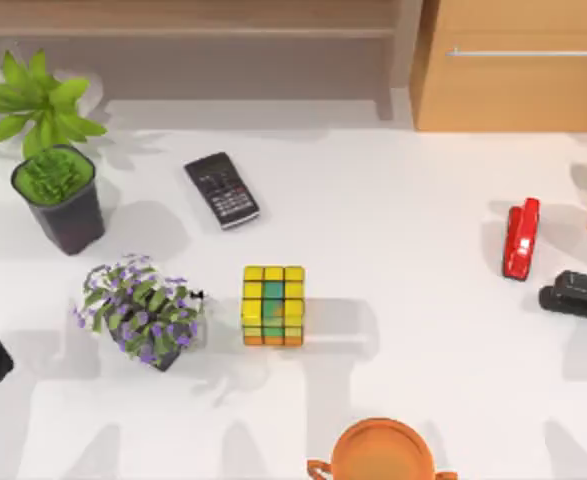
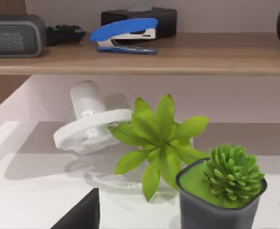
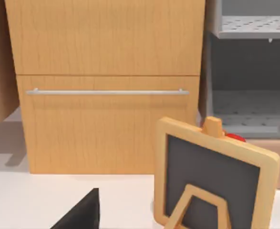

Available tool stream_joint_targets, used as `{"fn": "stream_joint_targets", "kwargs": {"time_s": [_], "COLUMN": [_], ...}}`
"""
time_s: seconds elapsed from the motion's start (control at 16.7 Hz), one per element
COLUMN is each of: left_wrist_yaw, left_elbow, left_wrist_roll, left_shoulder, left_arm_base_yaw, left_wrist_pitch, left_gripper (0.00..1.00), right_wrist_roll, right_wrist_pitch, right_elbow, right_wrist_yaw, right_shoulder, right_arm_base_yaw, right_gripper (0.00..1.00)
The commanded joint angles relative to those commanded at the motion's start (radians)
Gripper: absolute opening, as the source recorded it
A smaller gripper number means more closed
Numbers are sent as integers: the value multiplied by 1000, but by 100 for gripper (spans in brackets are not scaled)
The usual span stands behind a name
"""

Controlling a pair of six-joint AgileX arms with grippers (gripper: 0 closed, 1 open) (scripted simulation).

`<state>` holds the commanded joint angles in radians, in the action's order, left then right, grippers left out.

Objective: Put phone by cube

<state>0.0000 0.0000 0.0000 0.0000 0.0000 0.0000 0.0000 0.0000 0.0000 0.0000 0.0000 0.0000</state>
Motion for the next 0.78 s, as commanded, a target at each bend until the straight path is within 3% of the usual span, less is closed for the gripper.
{"fn": "stream_joint_targets", "kwargs": {"time_s": [0.36, 0.78], "left_wrist_yaw": [0, 0], "left_elbow": [0, 0], "left_wrist_roll": [0, 0], "left_shoulder": [0, 0], "left_arm_base_yaw": [0, 0], "left_wrist_pitch": [0, 0], "left_gripper": [100, 100], "right_wrist_roll": [-92, -459], "right_wrist_pitch": [-74, -381], "right_elbow": [75, 367], "right_wrist_yaw": [0, -11], "right_shoulder": [109, 676], "right_arm_base_yaw": [-49, -238], "right_gripper": [100, 100]}}
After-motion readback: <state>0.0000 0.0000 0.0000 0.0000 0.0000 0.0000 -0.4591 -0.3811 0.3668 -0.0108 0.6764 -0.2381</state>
